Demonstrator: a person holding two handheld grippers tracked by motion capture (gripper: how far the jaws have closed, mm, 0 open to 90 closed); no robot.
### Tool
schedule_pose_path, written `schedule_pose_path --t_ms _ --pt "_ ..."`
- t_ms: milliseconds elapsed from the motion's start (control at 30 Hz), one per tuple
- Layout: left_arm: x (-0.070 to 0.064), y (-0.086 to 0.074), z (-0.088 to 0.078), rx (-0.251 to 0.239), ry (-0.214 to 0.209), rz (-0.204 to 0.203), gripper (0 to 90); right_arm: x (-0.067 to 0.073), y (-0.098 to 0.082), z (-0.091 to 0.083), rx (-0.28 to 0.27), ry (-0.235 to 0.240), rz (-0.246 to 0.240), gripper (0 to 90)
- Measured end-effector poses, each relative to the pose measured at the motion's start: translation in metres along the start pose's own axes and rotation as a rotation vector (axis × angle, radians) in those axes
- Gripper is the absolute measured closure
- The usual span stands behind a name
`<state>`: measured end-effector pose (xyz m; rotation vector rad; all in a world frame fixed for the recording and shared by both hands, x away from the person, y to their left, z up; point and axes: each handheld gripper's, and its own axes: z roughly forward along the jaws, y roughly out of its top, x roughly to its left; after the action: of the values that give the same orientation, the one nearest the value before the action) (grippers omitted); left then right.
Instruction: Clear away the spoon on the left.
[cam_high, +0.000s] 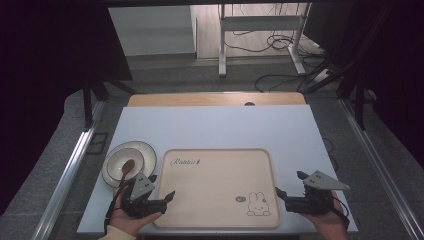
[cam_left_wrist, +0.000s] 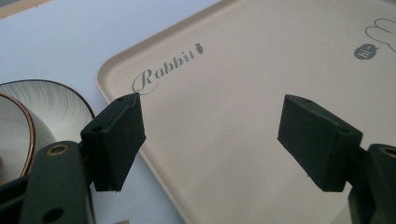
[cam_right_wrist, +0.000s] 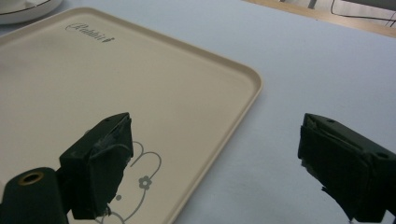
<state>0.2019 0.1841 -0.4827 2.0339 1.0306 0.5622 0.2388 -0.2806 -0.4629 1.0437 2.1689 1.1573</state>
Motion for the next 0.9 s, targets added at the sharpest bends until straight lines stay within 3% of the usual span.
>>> schedule_pose_path --t_ms 300,900 --pt "-0.0008 -0.0002 -0.0021 -0.014 -0.025 0.038 22.4 0.0023 -0.0004 0.0015 0.018 0.001 -0.012 11.1" --pt "0.0002 0.0013 -0.0070 -0.018 -0.012 0.045 23.2 0.0028 -0.0002 0.0032 0.033 0.017 -0.005 11.1"
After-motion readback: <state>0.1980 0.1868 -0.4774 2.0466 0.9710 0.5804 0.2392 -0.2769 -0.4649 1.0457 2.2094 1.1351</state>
